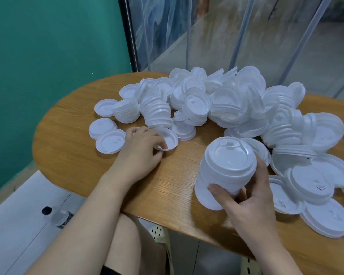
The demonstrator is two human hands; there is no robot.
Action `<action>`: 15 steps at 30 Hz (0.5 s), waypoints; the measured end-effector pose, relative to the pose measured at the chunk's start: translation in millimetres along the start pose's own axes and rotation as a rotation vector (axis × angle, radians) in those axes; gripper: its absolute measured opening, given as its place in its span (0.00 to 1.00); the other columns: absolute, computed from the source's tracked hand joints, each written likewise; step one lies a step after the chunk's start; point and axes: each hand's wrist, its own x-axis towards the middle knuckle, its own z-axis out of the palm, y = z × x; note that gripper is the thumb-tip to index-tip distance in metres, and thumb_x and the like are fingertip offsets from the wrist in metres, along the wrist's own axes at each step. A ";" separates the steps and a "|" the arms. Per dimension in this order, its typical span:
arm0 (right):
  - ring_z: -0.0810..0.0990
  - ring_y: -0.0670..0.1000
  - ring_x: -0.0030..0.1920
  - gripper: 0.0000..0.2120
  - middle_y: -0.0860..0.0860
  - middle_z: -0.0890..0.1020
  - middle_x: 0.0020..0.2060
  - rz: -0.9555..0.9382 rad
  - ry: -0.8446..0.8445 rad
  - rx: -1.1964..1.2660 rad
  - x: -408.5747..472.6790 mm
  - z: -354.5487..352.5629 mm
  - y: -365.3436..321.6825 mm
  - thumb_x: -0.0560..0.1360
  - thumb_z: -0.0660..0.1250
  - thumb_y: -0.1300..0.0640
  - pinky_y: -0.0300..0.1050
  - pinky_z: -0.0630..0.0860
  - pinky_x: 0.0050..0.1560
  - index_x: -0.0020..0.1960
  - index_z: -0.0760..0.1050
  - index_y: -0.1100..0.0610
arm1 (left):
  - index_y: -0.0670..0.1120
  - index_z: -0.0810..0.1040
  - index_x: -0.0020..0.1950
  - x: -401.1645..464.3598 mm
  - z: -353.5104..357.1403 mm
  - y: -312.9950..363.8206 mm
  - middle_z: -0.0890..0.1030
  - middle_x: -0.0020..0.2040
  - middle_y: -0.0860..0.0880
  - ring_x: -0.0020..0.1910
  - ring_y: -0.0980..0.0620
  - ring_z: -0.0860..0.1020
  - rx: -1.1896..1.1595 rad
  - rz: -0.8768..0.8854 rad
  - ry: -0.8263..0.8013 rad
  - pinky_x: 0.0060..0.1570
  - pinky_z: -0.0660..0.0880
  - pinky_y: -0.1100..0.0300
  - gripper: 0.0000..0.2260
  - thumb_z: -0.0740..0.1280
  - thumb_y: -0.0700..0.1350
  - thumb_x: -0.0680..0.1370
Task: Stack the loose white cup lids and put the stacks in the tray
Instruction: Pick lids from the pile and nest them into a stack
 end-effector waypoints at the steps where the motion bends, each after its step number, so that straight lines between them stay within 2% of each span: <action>1: 0.75 0.38 0.66 0.42 0.33 0.76 0.63 0.002 0.000 -0.002 -0.2 -0.3 0.8 0.57 0.79 0.36 0.42 0.74 0.61 0.68 0.66 0.31 | 0.53 0.83 0.48 -0.1 -0.6 1.2 0.82 0.50 0.59 0.57 0.56 0.73 -0.011 -0.009 0.016 0.66 0.54 0.59 0.03 0.72 0.44 0.78; 4: 0.75 0.37 0.66 0.42 0.32 0.76 0.63 0.001 0.005 -0.012 -0.2 -0.9 1.5 0.57 0.78 0.36 0.40 0.73 0.60 0.68 0.66 0.31 | 0.52 0.82 0.45 -4.6 -3.7 5.0 0.81 0.46 0.57 0.53 0.57 0.74 -0.081 -0.003 0.073 0.68 0.58 0.56 0.03 0.73 0.45 0.79; 6: 0.75 0.37 0.65 0.41 0.31 0.76 0.63 0.000 0.001 -0.007 0.1 -1.0 0.6 0.57 0.78 0.36 0.36 0.73 0.59 0.67 0.66 0.28 | 0.53 0.80 0.45 -9.9 -7.9 11.8 0.81 0.46 0.57 0.53 0.61 0.71 -0.182 -0.017 0.098 0.67 0.60 0.62 0.04 0.73 0.45 0.78; 8: 0.75 0.37 0.66 0.40 0.32 0.76 0.63 0.001 0.000 -0.006 0.6 -0.8 -0.3 0.57 0.78 0.36 0.34 0.74 0.58 0.65 0.66 0.26 | 0.53 0.79 0.44 -15.7 -12.6 22.8 0.82 0.46 0.58 0.55 0.62 0.71 -0.324 -0.059 0.120 0.60 0.63 0.68 0.06 0.74 0.45 0.76; 12: 0.74 0.35 0.65 0.39 0.29 0.76 0.62 -0.003 0.007 -0.004 1.5 -0.4 -1.7 0.57 0.78 0.36 0.26 0.73 0.56 0.63 0.65 0.23 | 0.51 0.79 0.43 -20.3 -21.5 45.7 0.82 0.43 0.58 0.48 0.54 0.79 -0.577 -0.095 0.186 0.51 0.74 0.56 0.07 0.76 0.43 0.75; 15: 0.74 0.36 0.66 0.39 0.29 0.76 0.62 -0.012 0.006 -0.001 1.4 -0.9 -1.6 0.58 0.78 0.37 0.28 0.74 0.57 0.65 0.66 0.25 | 0.53 0.80 0.47 -23.7 -29.3 66.5 0.82 0.43 0.57 0.46 0.55 0.81 -0.715 -0.052 0.345 0.52 0.77 0.57 0.10 0.78 0.40 0.75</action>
